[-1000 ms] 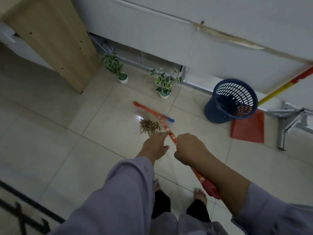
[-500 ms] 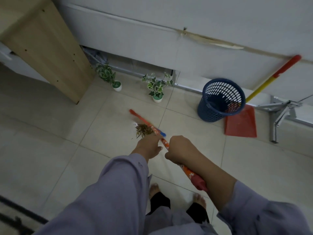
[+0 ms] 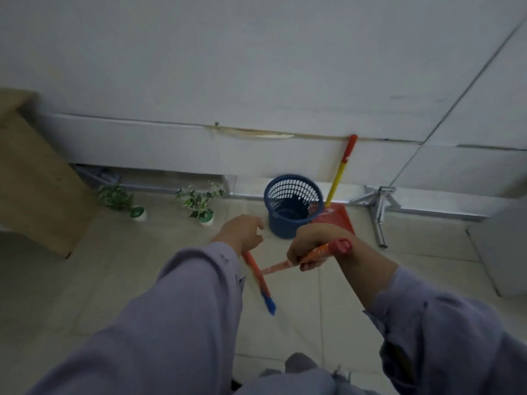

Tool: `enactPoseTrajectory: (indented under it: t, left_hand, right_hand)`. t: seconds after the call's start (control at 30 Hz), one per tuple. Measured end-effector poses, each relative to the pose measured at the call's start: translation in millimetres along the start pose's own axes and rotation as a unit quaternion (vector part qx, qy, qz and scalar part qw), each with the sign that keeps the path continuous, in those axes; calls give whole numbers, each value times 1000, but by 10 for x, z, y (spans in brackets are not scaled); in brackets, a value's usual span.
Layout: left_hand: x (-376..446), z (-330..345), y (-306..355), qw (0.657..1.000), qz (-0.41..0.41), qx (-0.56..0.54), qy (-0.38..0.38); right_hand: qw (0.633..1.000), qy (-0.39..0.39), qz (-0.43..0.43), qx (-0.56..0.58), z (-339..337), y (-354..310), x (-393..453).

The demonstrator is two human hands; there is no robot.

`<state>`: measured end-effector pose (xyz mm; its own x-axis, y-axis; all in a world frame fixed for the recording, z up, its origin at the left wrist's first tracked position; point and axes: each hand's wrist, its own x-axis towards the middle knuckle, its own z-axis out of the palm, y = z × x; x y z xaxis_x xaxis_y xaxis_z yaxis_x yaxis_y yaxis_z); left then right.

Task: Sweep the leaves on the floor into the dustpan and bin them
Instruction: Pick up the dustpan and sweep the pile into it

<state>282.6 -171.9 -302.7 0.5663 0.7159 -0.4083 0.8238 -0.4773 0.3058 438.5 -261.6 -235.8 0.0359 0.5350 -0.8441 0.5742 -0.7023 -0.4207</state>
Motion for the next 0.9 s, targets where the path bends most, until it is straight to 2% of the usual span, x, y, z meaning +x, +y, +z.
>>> enactPoseTrajectory:
  t: [0.2,0.3,0.37,0.43,0.47,0.5,0.53,0.6,0.7,0.9]
  left_hand:
    - [221,-27,1143,996,76,45,-23]
    - [342,-4,1634,993,111,47,-20]
    - [424,-2,1935,990,128,48,-19]
    - [532,2,2198,988,143,56,-19]
    - [590,-4,2312,987,148,60,-20]
    - [654,-15,2422,986,152,62,-21]
    - [725,-30,2524,986,155,61,-22]
    - [919,-48,2733,985,159,57,-25]
    - [1238,-84,2979,983,170,59,-27]
    - [2244,-256,3342,983,172,65,-11]
  right_hand:
    - [998,30,21,59,-659,983,-245]
    - [996,15,63,60,-987,1383,-381]
    - [995,7,54,81,-1227,1677,-417]
    - [977,97,25,190,-1478,2029,-352]
    - [945,156,13,286,-1618,2200,-306]
    - [918,189,3,348,-1758,2342,-269]
    - [910,199,8,364,-1890,2440,-257]
    - [921,194,44,336,-2097,2526,-303]
    - [982,122,65,126,-2360,2494,-395]
    - [980,144,125,58,-3182,2681,-53]
